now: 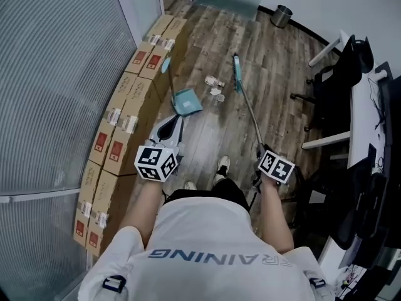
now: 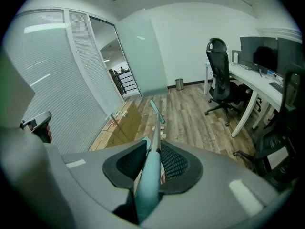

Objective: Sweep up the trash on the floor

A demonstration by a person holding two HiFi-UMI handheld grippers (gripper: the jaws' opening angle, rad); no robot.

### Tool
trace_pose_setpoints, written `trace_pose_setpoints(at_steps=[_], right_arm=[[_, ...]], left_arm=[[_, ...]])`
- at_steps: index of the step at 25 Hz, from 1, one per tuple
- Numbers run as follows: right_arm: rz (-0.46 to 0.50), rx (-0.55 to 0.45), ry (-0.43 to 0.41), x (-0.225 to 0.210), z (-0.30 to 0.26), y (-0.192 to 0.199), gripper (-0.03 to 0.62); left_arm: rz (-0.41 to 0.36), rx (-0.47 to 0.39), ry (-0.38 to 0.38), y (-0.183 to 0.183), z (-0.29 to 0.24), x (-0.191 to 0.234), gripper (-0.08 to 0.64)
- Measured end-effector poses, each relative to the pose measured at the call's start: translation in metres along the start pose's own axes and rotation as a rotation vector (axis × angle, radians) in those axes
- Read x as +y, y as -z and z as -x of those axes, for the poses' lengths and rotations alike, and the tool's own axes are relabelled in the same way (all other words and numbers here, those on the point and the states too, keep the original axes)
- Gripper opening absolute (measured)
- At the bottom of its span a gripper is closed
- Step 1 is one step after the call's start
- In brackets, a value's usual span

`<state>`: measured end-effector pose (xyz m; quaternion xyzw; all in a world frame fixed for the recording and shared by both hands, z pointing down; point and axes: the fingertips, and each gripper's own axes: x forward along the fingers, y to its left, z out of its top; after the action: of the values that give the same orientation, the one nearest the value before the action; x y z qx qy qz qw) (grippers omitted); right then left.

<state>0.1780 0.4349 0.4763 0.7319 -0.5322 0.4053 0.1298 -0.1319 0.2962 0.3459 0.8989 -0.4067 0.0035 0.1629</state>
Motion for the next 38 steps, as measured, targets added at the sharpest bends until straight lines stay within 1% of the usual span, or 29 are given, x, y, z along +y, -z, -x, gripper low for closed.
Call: trace_pose_setpoints(at_steps=[4, 7, 9, 13, 17, 22, 27, 30, 33, 38], right_arm=[[0.005, 0.036, -0.013, 0.004, -0.033, -0.015, 0.104], [0.025, 0.060, -0.026, 0.007, -0.060, -0.034, 0.104], [0.044, 0.068, -0.036, 0.007, -0.078, -0.050, 0.104], [0.122, 0.061, -0.052, 0.005, -0.108, -0.090, 0.104], [0.176, 0.045, -0.080, 0.003, -0.140, -0.132, 0.104], [0.210, 0.065, -0.118, -0.007, -0.174, -0.175, 0.104], [0.257, 0.068, -0.121, -0.006, -0.205, -0.203, 0.104], [0.250, 0.075, -0.122, 0.003, -0.222, -0.214, 0.104], [0.244, 0.085, -0.111, 0.016, -0.240, -0.226, 0.104], [0.233, 0.094, -0.082, 0.057, -0.269, -0.244, 0.104]], left_arm=[[0.006, 0.018, -0.018, 0.000, -0.026, 0.013, 0.002], [0.012, 0.027, -0.043, -0.004, -0.052, 0.024, 0.002], [0.009, 0.027, -0.056, -0.011, -0.073, 0.026, 0.002], [-0.001, 0.019, -0.073, -0.027, -0.122, 0.024, 0.002], [-0.008, 0.034, -0.105, -0.031, -0.165, 0.023, 0.002], [-0.015, 0.054, -0.159, -0.031, -0.204, 0.021, 0.002], [-0.013, 0.061, -0.186, -0.035, -0.230, 0.032, 0.002], [-0.008, 0.058, -0.197, -0.038, -0.240, 0.048, 0.002], [0.009, 0.052, -0.200, -0.043, -0.251, 0.073, 0.002], [0.041, 0.050, -0.188, -0.049, -0.271, 0.136, 0.002]])
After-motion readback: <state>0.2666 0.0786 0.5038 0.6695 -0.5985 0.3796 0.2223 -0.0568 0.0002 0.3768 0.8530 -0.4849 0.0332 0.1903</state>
